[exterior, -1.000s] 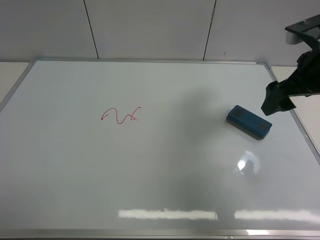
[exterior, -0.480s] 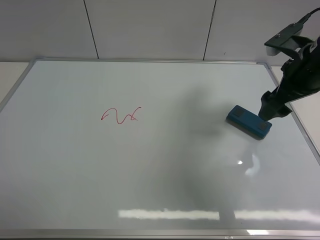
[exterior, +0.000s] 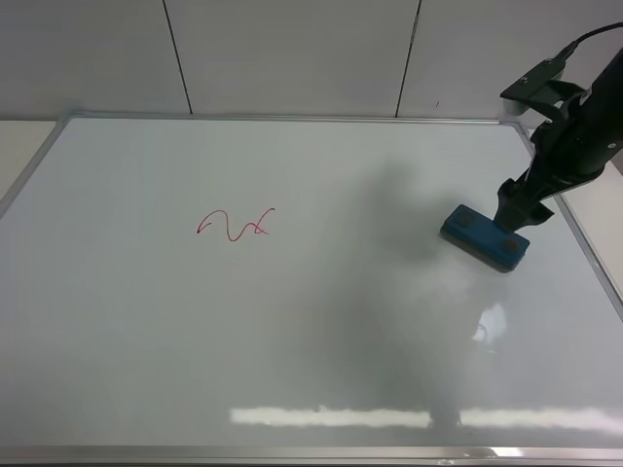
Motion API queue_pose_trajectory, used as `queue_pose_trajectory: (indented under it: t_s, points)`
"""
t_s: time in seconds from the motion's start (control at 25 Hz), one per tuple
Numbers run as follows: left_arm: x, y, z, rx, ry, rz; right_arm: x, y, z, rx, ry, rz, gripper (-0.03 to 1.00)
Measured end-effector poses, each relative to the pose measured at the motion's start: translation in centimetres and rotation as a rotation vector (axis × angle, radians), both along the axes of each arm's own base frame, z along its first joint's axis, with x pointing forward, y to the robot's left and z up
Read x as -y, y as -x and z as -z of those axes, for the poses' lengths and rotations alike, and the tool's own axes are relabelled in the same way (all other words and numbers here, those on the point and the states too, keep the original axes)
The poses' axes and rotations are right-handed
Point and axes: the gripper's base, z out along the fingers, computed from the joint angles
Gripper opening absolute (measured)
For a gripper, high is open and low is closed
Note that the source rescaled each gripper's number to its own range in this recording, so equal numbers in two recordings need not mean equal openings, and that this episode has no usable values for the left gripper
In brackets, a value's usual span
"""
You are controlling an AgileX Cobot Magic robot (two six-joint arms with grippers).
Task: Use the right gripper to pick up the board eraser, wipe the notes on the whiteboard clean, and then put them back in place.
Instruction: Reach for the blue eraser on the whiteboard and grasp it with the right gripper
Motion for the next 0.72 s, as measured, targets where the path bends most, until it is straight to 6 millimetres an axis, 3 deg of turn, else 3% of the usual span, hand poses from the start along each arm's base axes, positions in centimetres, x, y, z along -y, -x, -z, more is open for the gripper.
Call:
queue_pose_trajectory:
  t_s: [0.36, 0.72]
  points:
    - [0.0, 0.0, 0.0, 0.000, 0.000, 0.000, -0.4, -2.4, 3.0, -0.058, -0.004, -0.013, 1.00]
    - [0.0, 0.0, 0.0, 0.000, 0.000, 0.000, -0.7, -3.4, 4.8, -0.073, -0.017, -0.046, 1.00]
